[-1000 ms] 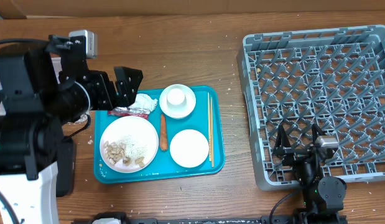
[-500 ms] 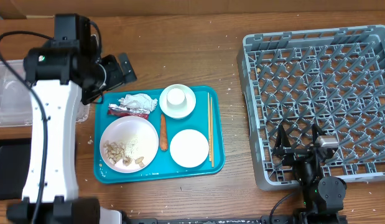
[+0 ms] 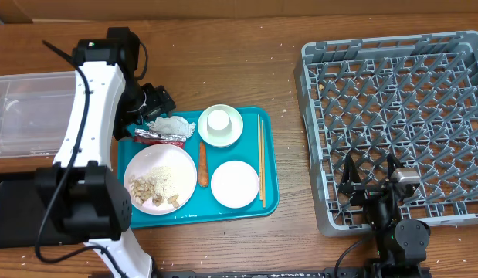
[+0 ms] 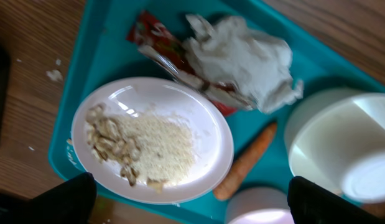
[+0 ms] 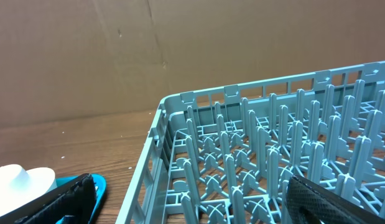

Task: Sort waste into correct bins and load items into the dishwasher
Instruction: 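Move the left gripper over the white plate of rice, then lower the left gripper and grasp the white plate's rim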

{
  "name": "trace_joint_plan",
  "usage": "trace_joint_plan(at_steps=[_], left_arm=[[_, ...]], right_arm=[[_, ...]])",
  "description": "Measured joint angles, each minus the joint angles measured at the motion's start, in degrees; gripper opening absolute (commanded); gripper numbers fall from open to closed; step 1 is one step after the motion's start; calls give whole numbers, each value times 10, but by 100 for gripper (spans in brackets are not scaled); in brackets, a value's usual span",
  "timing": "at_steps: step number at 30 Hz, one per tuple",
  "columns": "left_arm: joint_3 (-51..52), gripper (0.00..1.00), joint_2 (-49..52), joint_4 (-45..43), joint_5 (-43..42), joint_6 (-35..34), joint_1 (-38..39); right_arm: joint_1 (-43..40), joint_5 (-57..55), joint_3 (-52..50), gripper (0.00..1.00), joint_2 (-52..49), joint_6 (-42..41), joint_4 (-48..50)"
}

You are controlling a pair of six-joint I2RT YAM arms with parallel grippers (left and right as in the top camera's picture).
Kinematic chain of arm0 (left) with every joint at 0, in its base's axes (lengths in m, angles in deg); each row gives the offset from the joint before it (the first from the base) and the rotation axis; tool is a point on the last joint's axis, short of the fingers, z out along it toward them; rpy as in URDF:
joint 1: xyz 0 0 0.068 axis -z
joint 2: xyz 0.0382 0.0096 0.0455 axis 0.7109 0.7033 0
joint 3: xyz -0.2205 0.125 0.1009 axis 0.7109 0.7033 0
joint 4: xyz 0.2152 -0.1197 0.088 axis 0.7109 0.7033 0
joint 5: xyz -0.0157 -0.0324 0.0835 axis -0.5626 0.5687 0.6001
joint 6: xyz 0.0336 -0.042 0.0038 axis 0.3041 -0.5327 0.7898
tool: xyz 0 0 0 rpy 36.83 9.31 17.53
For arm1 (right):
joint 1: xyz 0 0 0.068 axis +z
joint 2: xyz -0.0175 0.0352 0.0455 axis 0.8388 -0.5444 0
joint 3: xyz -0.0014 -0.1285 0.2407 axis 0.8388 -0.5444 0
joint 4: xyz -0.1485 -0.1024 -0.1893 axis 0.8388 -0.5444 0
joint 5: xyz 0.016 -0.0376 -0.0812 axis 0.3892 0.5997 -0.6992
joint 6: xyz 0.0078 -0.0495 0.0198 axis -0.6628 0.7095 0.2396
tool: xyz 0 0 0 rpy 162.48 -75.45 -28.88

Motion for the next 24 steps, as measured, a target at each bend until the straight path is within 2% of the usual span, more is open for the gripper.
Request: trace_joint_plan(at_steps=[5, 24], left_arm=[[0, 92, 35, -32, 35, -20, 0], [0, 84, 132, -43, 83, -67, 0]], right_arm=[[0, 0, 0, 100, 0, 0, 0], [0, 0, 0, 100, 0, 0, 0]])
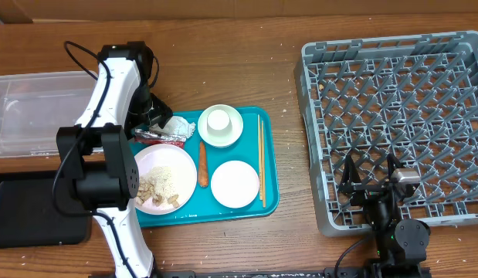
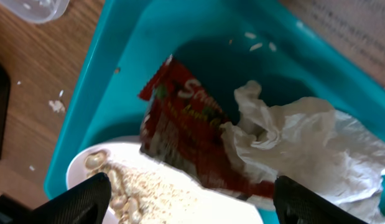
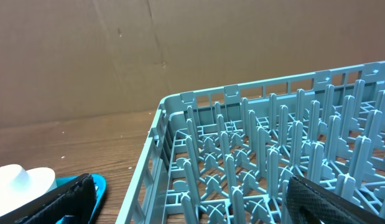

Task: Sort waste into correct bins and load items into the dishwasher
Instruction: 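Lower the left gripper and grasp the white plate's rim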

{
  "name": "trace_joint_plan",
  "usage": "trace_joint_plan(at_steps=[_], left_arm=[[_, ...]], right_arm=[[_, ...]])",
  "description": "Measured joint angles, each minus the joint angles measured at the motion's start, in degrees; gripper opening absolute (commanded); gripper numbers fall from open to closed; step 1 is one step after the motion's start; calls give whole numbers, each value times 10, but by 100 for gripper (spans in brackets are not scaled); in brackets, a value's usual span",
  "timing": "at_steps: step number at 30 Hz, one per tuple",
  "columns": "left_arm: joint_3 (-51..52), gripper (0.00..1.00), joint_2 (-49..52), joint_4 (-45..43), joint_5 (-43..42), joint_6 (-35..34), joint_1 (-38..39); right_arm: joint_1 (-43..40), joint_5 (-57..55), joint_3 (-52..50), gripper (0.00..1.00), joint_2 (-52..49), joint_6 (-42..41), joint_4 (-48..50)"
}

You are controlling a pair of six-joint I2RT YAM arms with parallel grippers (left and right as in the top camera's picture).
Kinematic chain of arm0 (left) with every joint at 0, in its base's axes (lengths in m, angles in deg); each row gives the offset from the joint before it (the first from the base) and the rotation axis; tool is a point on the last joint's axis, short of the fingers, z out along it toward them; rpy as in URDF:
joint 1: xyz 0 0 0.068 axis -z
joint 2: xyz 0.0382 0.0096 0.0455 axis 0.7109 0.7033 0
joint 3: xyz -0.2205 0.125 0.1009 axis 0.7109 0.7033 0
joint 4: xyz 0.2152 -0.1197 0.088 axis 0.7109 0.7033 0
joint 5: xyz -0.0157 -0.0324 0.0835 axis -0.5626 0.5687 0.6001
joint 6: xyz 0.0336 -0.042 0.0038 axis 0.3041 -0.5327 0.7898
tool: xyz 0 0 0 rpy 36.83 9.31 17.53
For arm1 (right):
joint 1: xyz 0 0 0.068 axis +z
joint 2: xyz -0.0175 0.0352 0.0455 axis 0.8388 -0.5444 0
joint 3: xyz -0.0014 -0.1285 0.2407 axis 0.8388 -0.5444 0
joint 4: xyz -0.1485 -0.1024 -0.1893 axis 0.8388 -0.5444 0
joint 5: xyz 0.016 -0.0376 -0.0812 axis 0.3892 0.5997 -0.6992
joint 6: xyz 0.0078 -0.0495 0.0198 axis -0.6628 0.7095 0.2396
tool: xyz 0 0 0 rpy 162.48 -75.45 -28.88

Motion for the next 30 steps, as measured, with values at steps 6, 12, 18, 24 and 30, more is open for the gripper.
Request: trace_joint_plan(at_steps=[6, 12, 18, 24, 30], left_arm=[[0, 68, 2, -13, 2, -11, 0], [0, 70, 2, -10, 2, -11, 0], [0, 70, 2, -10, 2, -11, 0], [0, 70, 2, -8, 2, -11, 0], [0, 74, 2, -2, 2, -8, 0]], right_arm=[[0, 0, 0, 100, 0, 0, 0], [0, 0, 0, 100, 0, 0, 0], [0, 0, 0, 100, 0, 0, 0], [0, 0, 0, 100, 0, 0, 0], [0, 0, 0, 100, 0, 0, 0]])
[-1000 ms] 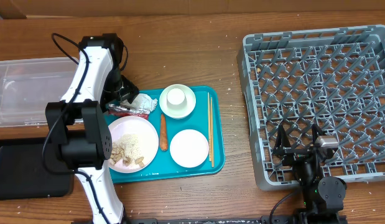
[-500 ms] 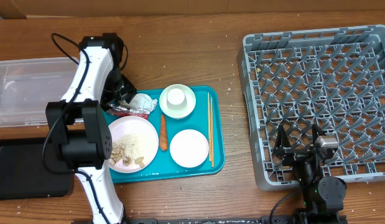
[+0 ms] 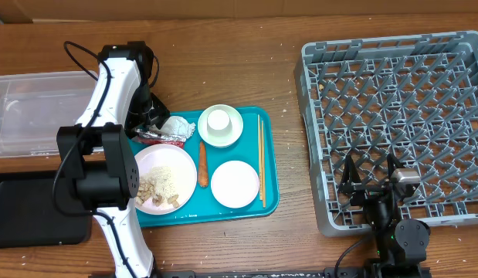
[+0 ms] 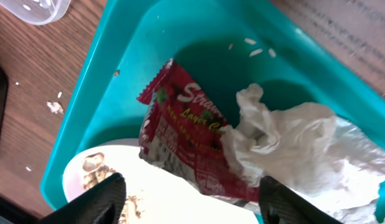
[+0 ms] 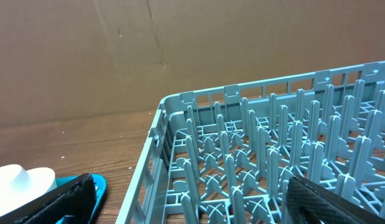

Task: Sort waste into correct bins and load items into the dishwasher
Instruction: 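Lower the left gripper and grasp the white plate's rim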

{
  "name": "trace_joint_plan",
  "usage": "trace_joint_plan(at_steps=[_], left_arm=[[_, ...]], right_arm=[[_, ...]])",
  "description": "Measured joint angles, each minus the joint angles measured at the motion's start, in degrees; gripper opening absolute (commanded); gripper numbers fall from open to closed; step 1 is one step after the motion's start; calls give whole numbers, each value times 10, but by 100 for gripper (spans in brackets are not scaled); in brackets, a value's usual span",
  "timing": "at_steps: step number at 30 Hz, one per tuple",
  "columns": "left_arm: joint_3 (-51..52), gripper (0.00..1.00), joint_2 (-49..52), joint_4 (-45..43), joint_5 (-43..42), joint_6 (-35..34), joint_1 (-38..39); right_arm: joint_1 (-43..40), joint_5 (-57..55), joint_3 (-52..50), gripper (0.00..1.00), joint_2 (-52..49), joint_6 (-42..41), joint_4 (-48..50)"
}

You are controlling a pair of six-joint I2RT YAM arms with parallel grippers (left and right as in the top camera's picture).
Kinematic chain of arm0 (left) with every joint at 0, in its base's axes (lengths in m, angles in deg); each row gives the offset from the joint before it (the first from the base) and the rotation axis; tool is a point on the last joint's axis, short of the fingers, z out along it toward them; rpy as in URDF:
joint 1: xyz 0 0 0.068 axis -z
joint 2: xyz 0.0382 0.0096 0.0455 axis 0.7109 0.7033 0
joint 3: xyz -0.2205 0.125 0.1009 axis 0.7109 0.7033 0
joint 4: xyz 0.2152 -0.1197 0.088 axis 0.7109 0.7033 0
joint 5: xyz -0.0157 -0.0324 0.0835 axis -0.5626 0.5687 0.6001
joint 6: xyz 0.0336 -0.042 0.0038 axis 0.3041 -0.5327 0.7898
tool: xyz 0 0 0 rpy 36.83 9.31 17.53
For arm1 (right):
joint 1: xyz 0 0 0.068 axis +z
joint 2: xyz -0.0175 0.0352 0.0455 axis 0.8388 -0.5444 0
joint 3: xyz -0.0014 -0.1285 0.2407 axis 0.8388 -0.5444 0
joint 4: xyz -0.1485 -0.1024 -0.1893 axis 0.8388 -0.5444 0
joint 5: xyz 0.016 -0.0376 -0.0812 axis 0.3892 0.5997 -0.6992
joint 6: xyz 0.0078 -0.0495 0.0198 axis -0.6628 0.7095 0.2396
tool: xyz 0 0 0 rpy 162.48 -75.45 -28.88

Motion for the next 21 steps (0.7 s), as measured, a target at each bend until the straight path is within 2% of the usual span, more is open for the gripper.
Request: trace_joint_plan(at_steps=[6, 10, 11, 15, 21], left_arm=[[-17, 77, -4, 55, 0, 27, 0], [-30, 80, -50, 60, -1, 44, 5], [-31, 83, -63, 61, -2, 47, 8], [-47, 87, -148, 89, -27, 69, 39], [-37, 92, -164, 142, -39, 75, 92]], right_arm=[[0, 0, 0, 100, 0, 0, 0], [0, 0, 0, 100, 0, 0, 0], [0, 0, 0, 100, 0, 0, 0], [0, 0, 0, 100, 0, 0, 0], [0, 0, 0, 100, 0, 0, 0]])
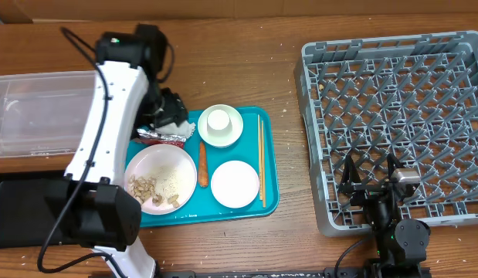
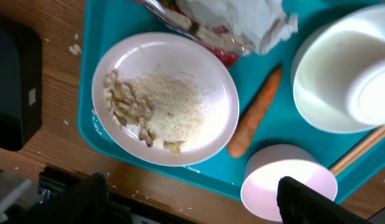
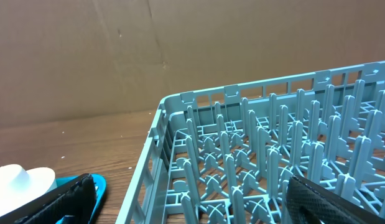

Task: Sort waste into correct bins and load items into the dishwasher
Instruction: 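Lower the left gripper and grasp the white plate's rim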

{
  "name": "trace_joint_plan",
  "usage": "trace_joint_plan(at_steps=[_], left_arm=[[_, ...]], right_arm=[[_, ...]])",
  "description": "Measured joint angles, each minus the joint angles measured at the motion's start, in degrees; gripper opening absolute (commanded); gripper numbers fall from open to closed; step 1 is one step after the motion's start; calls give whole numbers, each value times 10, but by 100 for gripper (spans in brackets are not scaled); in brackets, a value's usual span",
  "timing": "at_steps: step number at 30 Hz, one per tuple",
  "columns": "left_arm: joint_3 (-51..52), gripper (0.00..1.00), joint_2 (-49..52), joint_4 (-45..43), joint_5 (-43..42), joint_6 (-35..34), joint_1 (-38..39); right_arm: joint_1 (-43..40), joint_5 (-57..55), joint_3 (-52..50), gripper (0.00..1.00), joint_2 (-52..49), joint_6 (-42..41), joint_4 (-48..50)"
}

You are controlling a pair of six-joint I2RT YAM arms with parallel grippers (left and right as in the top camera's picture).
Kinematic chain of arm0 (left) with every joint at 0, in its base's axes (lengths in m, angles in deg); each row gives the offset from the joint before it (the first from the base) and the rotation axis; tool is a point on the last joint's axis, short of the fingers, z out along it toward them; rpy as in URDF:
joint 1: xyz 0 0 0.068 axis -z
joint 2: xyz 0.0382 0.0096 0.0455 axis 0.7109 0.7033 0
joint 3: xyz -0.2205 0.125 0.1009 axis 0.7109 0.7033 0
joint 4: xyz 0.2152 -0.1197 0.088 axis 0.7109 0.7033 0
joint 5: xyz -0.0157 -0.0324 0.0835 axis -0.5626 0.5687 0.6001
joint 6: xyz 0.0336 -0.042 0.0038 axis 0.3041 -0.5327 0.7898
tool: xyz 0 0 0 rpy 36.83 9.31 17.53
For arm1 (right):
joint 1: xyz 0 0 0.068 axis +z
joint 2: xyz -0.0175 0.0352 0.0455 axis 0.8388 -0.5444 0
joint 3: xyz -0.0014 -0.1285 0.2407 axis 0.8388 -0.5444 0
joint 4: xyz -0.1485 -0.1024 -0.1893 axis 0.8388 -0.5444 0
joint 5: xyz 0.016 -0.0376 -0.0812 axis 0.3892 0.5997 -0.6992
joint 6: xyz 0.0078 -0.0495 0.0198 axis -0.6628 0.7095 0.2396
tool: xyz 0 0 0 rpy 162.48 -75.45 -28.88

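My left gripper [image 2: 189, 200] hangs open and empty high over the teal tray [image 1: 269, 185]; in the overhead view it [image 1: 166, 108] is at the tray's far left corner. Below it lie a red snack wrapper [image 2: 201, 31] and a crumpled white tissue [image 2: 239, 14], a plate of food scraps [image 2: 164, 99], a carrot [image 2: 254, 113], a white bowl holding a cup [image 1: 220, 125], a small white bowl [image 1: 235, 184] and chopsticks [image 1: 260, 158]. My right gripper [image 3: 192, 199] rests open at the near edge of the grey-blue dish rack [image 1: 393, 116].
A clear plastic bin [image 1: 34, 112] stands left of the tray, and a black bin [image 1: 15, 212] at the near left. Crumbs dot the wooden table around the tray. The rack fills the right side.
My left gripper was low over the wrapper and tissue; now it is higher, with the whole plate, carrot and bowls in its view. Wrapper and tissue still lie on the tray.
My left gripper hung open above the plate, wrapper and tissue. Then it was down close over the wrapper, its fingers either side, and stayed so. Now it is raised again with nothing in it. The right arm has kept still at the rack.
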Motion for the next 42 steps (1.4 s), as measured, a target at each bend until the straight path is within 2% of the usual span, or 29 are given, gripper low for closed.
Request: trace_joint_plan(at_steps=[4, 9, 22, 27, 36, 42], left_arm=[[32, 91, 0, -5, 9, -18, 35], [86, 90, 0, -42, 18, -35, 42], [259, 81, 2, -269, -5, -28, 42], [319, 73, 2, -342, -23, -26, 42], [364, 72, 0, -395, -32, -17, 38], [372, 67, 0, -418, -31, -15, 38]], right_arm=[[0, 0, 0, 100, 0, 0, 0], [0, 0, 0, 100, 0, 0, 0], [0, 0, 0, 100, 0, 0, 0], [0, 0, 0, 100, 0, 0, 0], [0, 0, 0, 100, 0, 0, 0], [0, 0, 0, 100, 0, 0, 0]])
